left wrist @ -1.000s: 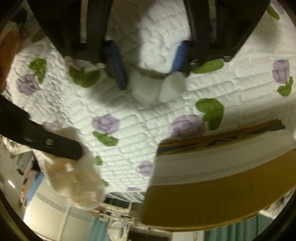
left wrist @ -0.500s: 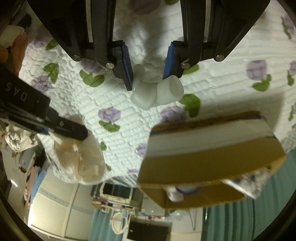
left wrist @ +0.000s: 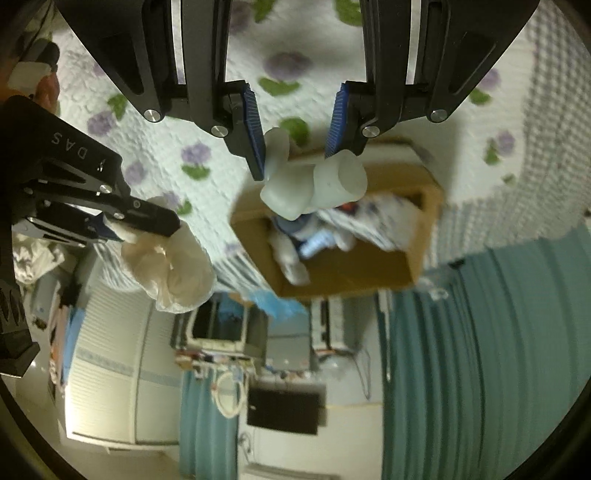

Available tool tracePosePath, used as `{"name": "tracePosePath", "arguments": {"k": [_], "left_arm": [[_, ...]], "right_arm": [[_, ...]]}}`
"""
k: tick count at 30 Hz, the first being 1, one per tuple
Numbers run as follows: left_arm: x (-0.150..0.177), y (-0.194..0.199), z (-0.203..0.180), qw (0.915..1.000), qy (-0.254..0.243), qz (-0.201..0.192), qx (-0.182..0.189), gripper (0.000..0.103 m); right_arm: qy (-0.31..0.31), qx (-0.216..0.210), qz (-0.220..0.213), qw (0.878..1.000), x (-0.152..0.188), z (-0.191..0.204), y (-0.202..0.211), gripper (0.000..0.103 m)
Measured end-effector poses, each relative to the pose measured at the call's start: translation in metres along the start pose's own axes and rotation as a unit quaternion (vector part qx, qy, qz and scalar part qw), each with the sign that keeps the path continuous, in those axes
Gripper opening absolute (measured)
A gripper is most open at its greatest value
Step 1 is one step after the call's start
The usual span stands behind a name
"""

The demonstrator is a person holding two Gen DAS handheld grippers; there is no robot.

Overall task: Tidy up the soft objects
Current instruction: 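Carry the beige sock and cylinder over the box while both grippers open to drop them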

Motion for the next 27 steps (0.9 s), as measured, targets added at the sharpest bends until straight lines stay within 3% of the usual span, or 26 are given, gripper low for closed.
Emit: {"name": "tracePosePath", "arguments": {"k": [9,15,18,25,27], "left_arm": [[-0.054,0.011,0.044,0.9983,0.007,-0.041,-0.042,0.031],[-0.094,-0.021,0.067,0.9974,0.002,-0.035,-0.063,0.031],[-0.107,-0.048,0.073,0.9968,-0.009,-0.022,-0.077,0.032],[-0.115,-0.101,0.079,0.9975,-0.025,0.001,-0.066,0.038],[-0.115,-0.108,0.080,0.9975,-0.027,0.006,-0.065,0.046]], "right_arm": [[0.019,-0.044,-0.037,0.998,-0.081,0.016,-0.018,0.024],[0.018,-0.054,-0.031,0.998,-0.112,0.011,-0.059,0.024],[0.019,-0.058,-0.021,0.998,-0.120,0.007,-0.083,0.024],[0.004,-0.069,0.010,0.998,-0.120,-0.007,-0.130,0.024],[0.002,-0.073,0.018,0.997,-0.117,-0.009,-0.140,0.024]]}}
Point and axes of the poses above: each gripper's, at about its wrist camera, not at the fingertips, and y roughly against the way its jaws point, z to its left, x to its underside, the point moved 5 cm from there along -y, roughly the way its jaws point, and after that the axes turned 9 degrees about z, right-handed, at the moved point
